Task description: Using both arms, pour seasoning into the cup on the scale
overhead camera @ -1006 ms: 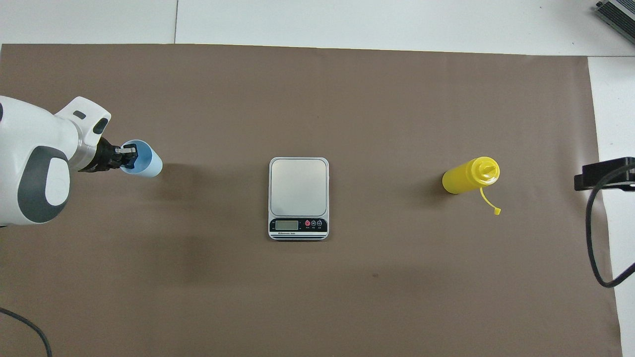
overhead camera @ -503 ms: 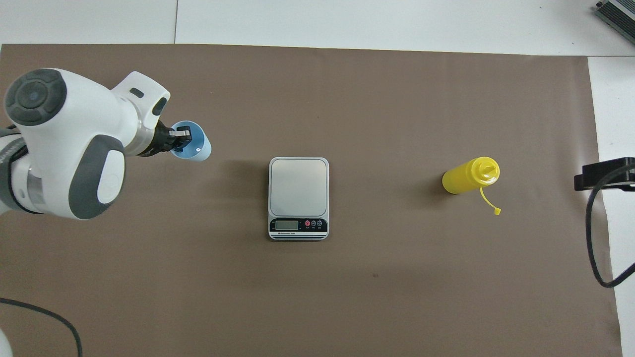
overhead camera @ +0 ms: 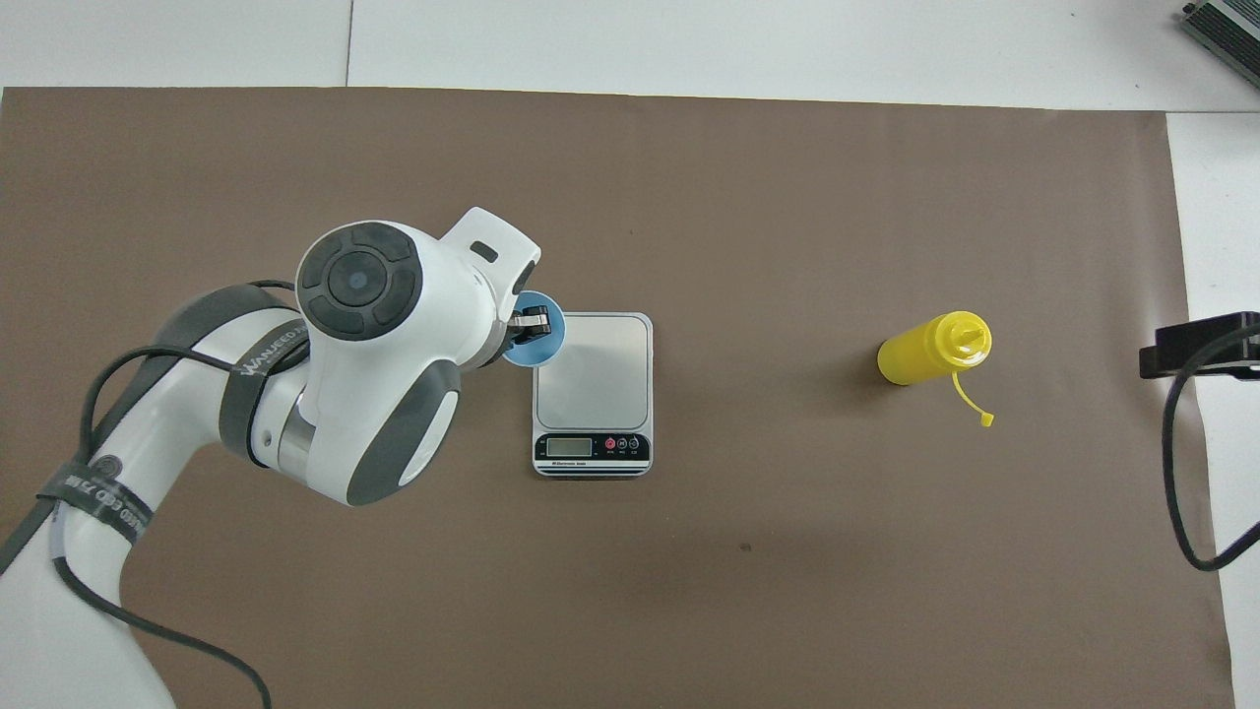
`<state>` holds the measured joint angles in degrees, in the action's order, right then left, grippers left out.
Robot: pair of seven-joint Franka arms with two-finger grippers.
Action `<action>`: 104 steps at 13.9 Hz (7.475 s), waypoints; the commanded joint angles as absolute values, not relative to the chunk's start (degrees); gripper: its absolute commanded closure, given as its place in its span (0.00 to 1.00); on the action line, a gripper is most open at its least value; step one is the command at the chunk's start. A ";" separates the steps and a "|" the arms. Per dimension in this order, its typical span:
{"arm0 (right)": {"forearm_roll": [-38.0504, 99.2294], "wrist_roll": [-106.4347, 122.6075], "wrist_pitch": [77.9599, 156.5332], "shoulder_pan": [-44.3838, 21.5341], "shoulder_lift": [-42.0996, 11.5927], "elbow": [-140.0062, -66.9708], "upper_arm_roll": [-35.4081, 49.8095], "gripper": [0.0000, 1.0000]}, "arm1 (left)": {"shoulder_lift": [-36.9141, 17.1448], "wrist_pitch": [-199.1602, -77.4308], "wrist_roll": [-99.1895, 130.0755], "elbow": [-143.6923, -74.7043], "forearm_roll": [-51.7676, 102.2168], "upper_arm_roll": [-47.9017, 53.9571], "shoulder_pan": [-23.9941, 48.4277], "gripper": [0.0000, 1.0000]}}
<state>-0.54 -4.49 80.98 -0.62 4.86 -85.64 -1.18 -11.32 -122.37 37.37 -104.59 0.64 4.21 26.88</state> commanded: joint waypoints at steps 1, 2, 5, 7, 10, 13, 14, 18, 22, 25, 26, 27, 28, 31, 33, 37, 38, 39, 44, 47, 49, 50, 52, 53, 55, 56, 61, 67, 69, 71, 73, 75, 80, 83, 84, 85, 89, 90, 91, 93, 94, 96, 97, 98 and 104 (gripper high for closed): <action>0.53 -3.08 80.77 -0.44 5.89 -86.84 -1.41 0.00 | -13.70 -125.15 39.89 -104.68 -0.70 3.25 29.96 1.00; 0.44 -3.08 80.77 -0.44 5.89 -86.84 -1.32 0.00 | -14.67 -125.68 40.60 -104.59 -0.70 3.25 31.10 1.00; 0.53 -3.08 80.77 -0.44 5.89 -86.84 -1.41 0.00 | -16.25 -126.65 40.69 -104.76 -0.70 3.25 32.07 1.00; 0.53 -3.08 80.77 -0.44 5.89 -86.75 -1.41 0.00 | -16.26 -126.91 40.87 -104.85 -0.70 3.25 32.87 1.00; 0.53 -3.08 80.77 -0.44 5.89 -86.84 -1.41 0.00 | -16.26 -128.32 40.96 -106.17 -0.70 3.25 32.96 1.00; 0.44 -3.08 80.77 -0.44 5.80 -86.84 -1.41 0.00 | -16.35 -129.90 41.04 -106.79 -0.62 3.25 32.87 1.00; 0.53 -3.08 80.77 -0.44 5.89 -86.84 -1.41 0.00 | -16.26 -129.90 41.04 -106.79 -0.70 3.25 32.87 1.00; 0.53 -3.08 80.86 -0.44 5.89 -86.84 -1.41 0.00 | -16.09 -128.77 40.43 -106.18 -1.14 2.99 32.70 0.00; 0.53 -3.08 80.77 -0.44 6.41 -86.75 -1.41 0.00 | -11.27 -121.67 36.23 -103.98 -2.46 2.81 27.97 0.00; 0.53 -3.08 80.77 -0.44 6.50 -86.75 -1.41 0.00 | -7.74 -116.38 25.95 -103.80 -2.37 2.81 22.51 0.00; 0.53 -3.08 80.77 -0.44 6.50 -86.75 -1.41 0.00 | -6.60 -114.80 24.19 -103.89 -2.37 2.81 20.93 0.00; 0.53 -3.08 80.77 -0.44 6.50 -86.75 -1.41 0.00 | -5.37 -112.96 21.73 -103.89 -2.37 2.81 19.35 0.00; 0.44 -3.16 80.68 -0.44 6.50 -86.75 -1.41 0.00 | -4.06 -110.94 18.23 -103.89 -2.20 2.90 17.68 0.00; 0.53 -3.16 75.86 -0.44 7.29 -86.92 -1.41 0.00 | -0.54 -105.83 8.64 -103.97 -1.67 2.81 13.37 0.00; 0.53 -3.08 75.76 -0.44 7.29 -86.92 -1.41 0.00 | 1.57 -102.93 2.93 -103.97 -1.67 2.72 10.82 0.00; 0.53 -3.60 78.12 -0.26 7.21 -86.92 -1.67 0.00 | 3.43 -99.23 0.88 -103.45 -1.50 2.29 6.60 0.00; 0.53 -3.43 78.66 0.17 7.12 -86.92 -1.67 0.00 | 3.51 -98.62 0.44 -103.19 -1.49 2.29 6.07 0.00; 0.53 -3.34 78.84 1.05 7.12 -86.92 -1.67 0.00 | 3.78 -98.35 0.18 -103.18 -1.58 2.37 5.37 0.00; 1.67 -16.99 82.88 2.72 6.59 -87.71 -1.67 0.00 | 5.27 -97.65 -9.31 -103.18 -1.58 1.58 0.80 0.00; 6.83 -30.63 89.45 4.74 5.63 -91.75 -1.67 0.00 | 5.27 -95.38 -9.14 -101.18 -1.58 1.06 0.62 0.00; 8.70 -40.21 92.97 5.45 3.00 -92.02 -1.67 0.00 | 3.61 -89.77 -8.79 -93.47 -1.15 1.49 0.88 0.00; 9.75 -43.82 95.08 5.36 2.47 -92.89 -1.67 0.00 | 2.39 -87.91 -8.44 -90.90 0.60 1.84 0.70 0.00; 13.86 -48.06 96.94 6.58 1.59 -95.96 -1.76 0.00 | 2.46 -87.54 -4.51 -90.70 1.41 2.11 1.05 0.00; 15.37 -48.86 97.73 7.20 0.54 -97.11 -1.76 0.00 | 2.72 -87.97 -2.39 -91.31 1.41 2.20 1.14 0.00; 15.90 -50.62 98.70 8.08 -2.27 -98.26 -1.67 0.00 | 2.81 -87.80 -2.81 -91.67 1.41 2.20 0.97 0.00; 17.82 -50.80 98.88 9.22 -4.03 -98.26 -1.76 0.00 | 2.90 -87.80 -3.16 -91.76 1.41 2.20 0.97 0.00; 24.78 -51.68 99.05 13.01 -12.91 -98.00 -1.67 0.00 | 3.60 -88.24 -5.36 -93.16 2.72 1.93 0.62 0.00; 38.02 -44.75 99.31 16.79 -23.89 -97.65 -1.67 0.00 | 3.69 -88.15 -5.45 -93.60 2.55 1.49 0.53 0.00; 39.64 -44.39 98.97 16.26 -25.40 -98.17 -1.58 0.00 | 3.78 -88.15 -5.36 -93.60 2.46 1.58 0.62 0.00; 43.57 -42.99 97.74 16.61 -25.14 -101.40 -1.50 0.00 | 3.78 -88.15 -5.36 -93.60 2.46 1.58 0.62 0.00; 45.88 -41.75 96.59 16.61 -24.52 -103.62 -1.58 0.00 | 3.78 -88.15 -5.36 -93.69 2.46 1.50 0.53 0.00; 47.01 -41.75 95.89 16.35 -24.35 -104.24 -1.41 0.00 | 3.78 -88.15 -5.36 -93.69 2.46 1.58 0.62 0.00; 51.67 -41.48 90.01 16.61 -23.03 -106.09 -1.41 0.14 | 3.78 -88.15 -5.36 -93.60 2.46 1.58 0.61 0.00; 53.44 -41.75 90.61 15.83 -22.85 -105.38 -1.49 1.00 | 3.78 -88.15 -5.36 -93.69 2.46 1.58 0.62 0.00; 53.44 -42.10 91.57 15.73 -22.76 -105.29 -1.41 1.00 | 3.78 -88.15 -5.36 -93.60 2.46 1.58 0.62 0.00; 53.44 -42.36 92.02 15.56 -22.24 -105.12 -1.06 1.00 | 3.78 -88.15 -5.36 -93.69 2.46 1.50 0.62 0.00; 53.09 -51.30 97.46 9.43 -18.21 -105.21 -1.05 1.00 | 3.78 -88.15 -5.36 -93.69 2.46 1.58 0.62 0.00; 52.65 -54.55 99.56 7.06 -16.98 -105.21 -1.14 1.00 | 3.78 -88.15 -5.36 -93.69 2.46 1.58 0.62 0.00; 52.47 -58.15 102.10 4.51 -16.27 -105.21 -1.14 1.00 | 3.78 -88.15 -5.36 -93.60 2.46 1.50 0.62 0.00; 50.38 -63.96 107.29 -1.20 -15.47 -105.03 -1.41 1.00 | 3.78 -88.15 -5.36 -93.60 2.46 1.58 0.62 0.00; 47.84 -67.20 109.92 -2.97 -15.12 -104.77 -1.23 1.00 | 3.78 -88.15 -5.36 -93.69 2.46 1.58 0.62 0.00; 44.92 -74.23 114.85 -7.27 -15.12 -104.15 -1.23 1.00 | 3.78 -88.15 -5.36 -93.60 2.46 1.58 0.62 0.00; 42.82 -77.75 117.40 -9.47 -15.20 -103.80 -1.14 1.00 | 3.78 -88.15 -5.36 -93.69 2.46 1.50 0.62 0.00; 40.02 -81.26 120.03 -11.75 -15.47 -103.36 -1.14 1.00 | 3.78 -88.15 -5.36 -93.69 2.46 1.58 0.62 0.00; 22.10 -93.33 126.83 -21.08 -16.26 -102.83 -1.23 1.00 | 3.78 -88.15 -5.36 -93.60 2.46 1.58 0.62 0.00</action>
